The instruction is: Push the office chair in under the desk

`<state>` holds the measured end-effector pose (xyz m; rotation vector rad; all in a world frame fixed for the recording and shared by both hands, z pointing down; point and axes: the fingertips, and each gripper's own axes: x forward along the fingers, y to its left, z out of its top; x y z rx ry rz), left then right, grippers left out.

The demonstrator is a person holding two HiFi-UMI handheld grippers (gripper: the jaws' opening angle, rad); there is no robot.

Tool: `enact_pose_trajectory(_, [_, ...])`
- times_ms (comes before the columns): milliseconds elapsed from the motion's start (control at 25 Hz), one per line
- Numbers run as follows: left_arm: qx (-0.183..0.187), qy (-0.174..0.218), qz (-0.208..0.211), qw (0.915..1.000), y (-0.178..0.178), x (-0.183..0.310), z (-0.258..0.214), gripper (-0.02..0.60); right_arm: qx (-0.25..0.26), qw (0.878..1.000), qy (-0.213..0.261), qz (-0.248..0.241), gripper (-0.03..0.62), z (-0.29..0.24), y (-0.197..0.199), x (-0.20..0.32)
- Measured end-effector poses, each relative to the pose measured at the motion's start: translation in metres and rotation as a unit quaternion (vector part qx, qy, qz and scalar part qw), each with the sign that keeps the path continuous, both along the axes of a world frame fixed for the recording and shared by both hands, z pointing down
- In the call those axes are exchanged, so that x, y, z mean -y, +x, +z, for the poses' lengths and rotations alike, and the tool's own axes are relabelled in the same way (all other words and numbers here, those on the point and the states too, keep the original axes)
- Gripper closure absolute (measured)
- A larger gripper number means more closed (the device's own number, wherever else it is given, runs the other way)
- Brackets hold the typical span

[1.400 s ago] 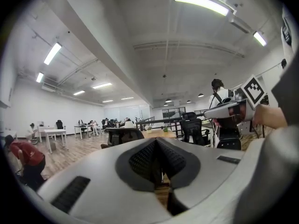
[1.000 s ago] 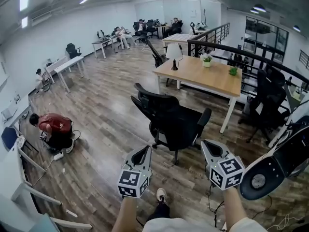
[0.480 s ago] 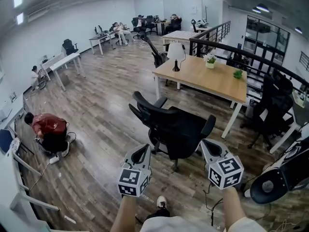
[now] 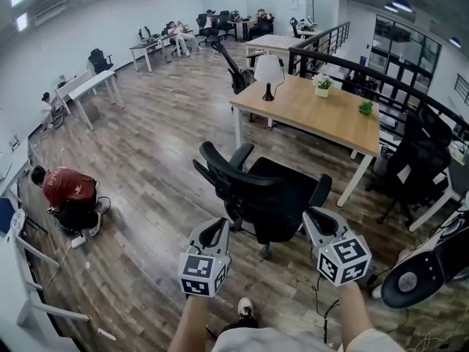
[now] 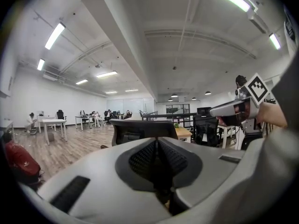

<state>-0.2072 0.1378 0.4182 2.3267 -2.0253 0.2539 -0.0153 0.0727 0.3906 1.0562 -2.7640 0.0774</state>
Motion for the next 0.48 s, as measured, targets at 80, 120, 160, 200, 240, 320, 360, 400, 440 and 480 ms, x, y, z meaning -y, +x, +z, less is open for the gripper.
enact_pose_trajectory(80, [-0.002, -0.002, -0.006, 1.0, -0.009, 0.011, 0.001, 0.534, -0.005, 1.0, -0.003, -0.006, 0.489, 0.002, -0.009, 0.009])
enact_pose_trajectory(120, [-0.003, -0.003, -0.007, 1.0, -0.014, 0.016, 0.002, 0.532, -0.009, 1.0, -0.004, -0.008, 0.471, 0.004, -0.015, 0.013])
enact_pose_trajectory(160, [-0.003, -0.004, -0.006, 1.0, -0.019, 0.021, 0.003, 0.514, -0.012, 1.0, -0.005, -0.01, 0.449, 0.006, -0.021, 0.017])
enact_pose_trajectory(200, [-0.003, -0.006, -0.004, 1.0, -0.024, 0.026, 0.004, 0.473, -0.015, 1.0, -0.006, -0.012, 0.431, 0.008, -0.027, 0.021])
enact_pose_trajectory(240, [-0.004, -0.008, -0.001, 1.0, -0.029, 0.031, 0.006, 0.443, -0.017, 1.0, -0.007, -0.012, 0.419, 0.01, -0.032, 0.026])
enact_pose_trajectory(320, [-0.005, -0.013, 0.003, 0.9999, -0.036, 0.042, 0.011, 0.44, -0.022, 1.0, -0.01, -0.011, 0.419, 0.016, -0.04, 0.036])
enact_pose_trajectory(360, [-0.004, -0.015, 0.005, 0.9999, -0.039, 0.048, 0.013, 0.43, -0.026, 1.0, -0.013, -0.01, 0.419, 0.019, -0.043, 0.041])
enact_pose_trajectory(400, [-0.003, -0.017, 0.007, 0.9998, -0.042, 0.054, 0.016, 0.412, -0.029, 0.999, -0.016, -0.009, 0.419, 0.022, -0.047, 0.046])
enact_pose_trajectory(440, [-0.003, -0.02, 0.009, 0.9998, -0.045, 0.059, 0.018, 0.394, -0.032, 0.999, -0.018, -0.008, 0.418, 0.024, -0.05, 0.051])
enact_pose_trajectory(480, [-0.002, -0.022, 0.01, 0.9997, -0.048, 0.064, 0.021, 0.38, -0.036, 0.999, -0.02, -0.007, 0.418, 0.026, -0.054, 0.055])
